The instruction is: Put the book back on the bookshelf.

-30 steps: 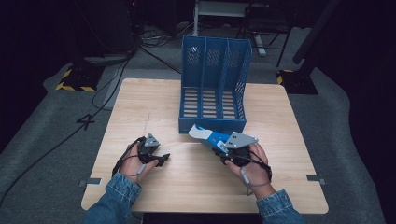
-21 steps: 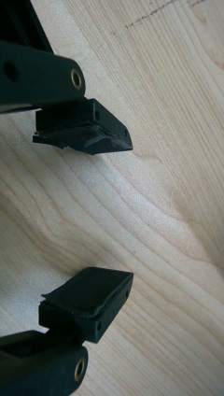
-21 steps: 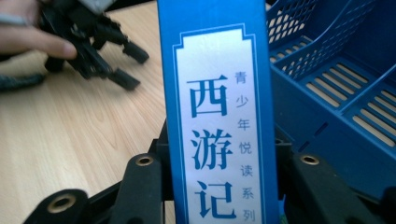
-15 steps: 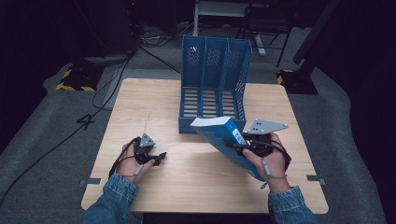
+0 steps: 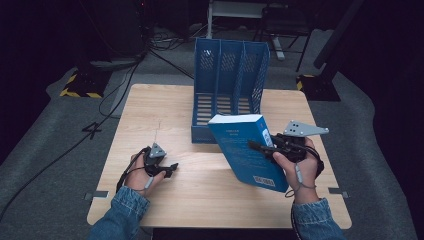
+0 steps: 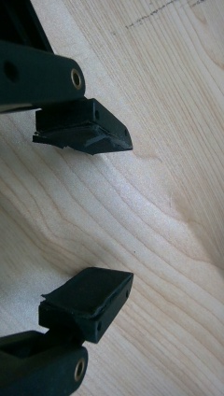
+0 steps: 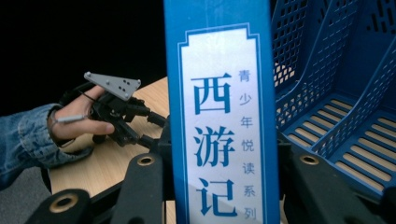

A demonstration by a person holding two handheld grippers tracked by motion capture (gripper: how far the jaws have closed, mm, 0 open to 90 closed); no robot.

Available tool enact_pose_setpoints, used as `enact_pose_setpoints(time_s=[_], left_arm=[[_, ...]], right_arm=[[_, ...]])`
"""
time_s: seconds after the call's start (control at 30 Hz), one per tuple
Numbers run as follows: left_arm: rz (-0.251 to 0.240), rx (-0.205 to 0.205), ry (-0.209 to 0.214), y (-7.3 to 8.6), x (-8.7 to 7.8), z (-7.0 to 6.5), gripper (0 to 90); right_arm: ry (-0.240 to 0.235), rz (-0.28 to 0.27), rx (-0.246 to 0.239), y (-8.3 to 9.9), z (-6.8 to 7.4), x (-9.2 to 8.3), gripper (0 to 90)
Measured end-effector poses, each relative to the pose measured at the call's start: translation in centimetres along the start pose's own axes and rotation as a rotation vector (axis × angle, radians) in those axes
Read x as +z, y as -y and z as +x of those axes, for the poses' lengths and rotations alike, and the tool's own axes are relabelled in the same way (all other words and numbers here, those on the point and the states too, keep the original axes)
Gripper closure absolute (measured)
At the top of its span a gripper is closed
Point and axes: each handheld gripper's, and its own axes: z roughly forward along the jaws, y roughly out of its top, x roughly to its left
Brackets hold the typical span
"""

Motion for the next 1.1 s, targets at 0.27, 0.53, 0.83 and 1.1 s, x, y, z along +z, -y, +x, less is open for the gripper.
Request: enact_pose_setpoints(time_s=[0.27, 0.53, 0.83, 1.1], left_arm=[[-0.001, -0.014, 0.0, 0.2, -0.1, 0.1, 32.6], [-0.003, -0.011, -0.011, 0.2, -0.2, 0.2, 32.6], [-0.002, -0.026, -0.021, 0.2, -0.2, 0.2, 32.4], [-0.002, -0.02, -0.02, 0.2, -0.2, 0.3, 32.1]], right_arm=[[-0.004, -0.031, 0.006, -1.2, 0.1, -0.5, 62.1], [0.012, -0.089, 0.028, -2.9, -0.1, -1.2, 62.1], [0.037, -0.141, 0.043, -5.1, -0.6, -1.4, 62.1], [0.049, -0.186, 0.068, -7.2, -1.6, -1.2, 62.1]])
